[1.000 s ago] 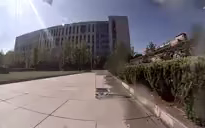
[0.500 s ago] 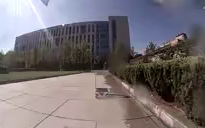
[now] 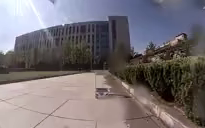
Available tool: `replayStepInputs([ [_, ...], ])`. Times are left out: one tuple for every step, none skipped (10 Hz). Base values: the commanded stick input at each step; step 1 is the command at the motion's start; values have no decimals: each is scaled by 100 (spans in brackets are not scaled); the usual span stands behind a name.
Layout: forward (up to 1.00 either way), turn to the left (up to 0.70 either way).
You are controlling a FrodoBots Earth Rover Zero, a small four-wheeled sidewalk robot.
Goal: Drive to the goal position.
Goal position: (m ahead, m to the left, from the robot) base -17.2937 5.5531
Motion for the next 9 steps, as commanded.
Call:
replayStepInputs([
  [6, 0],
  [6, 0],
  [6, 0],
  [6, 0],
  [6, 0],
  [6, 0],
  [6, 0],
  [6, 0],
  [6, 0],
])
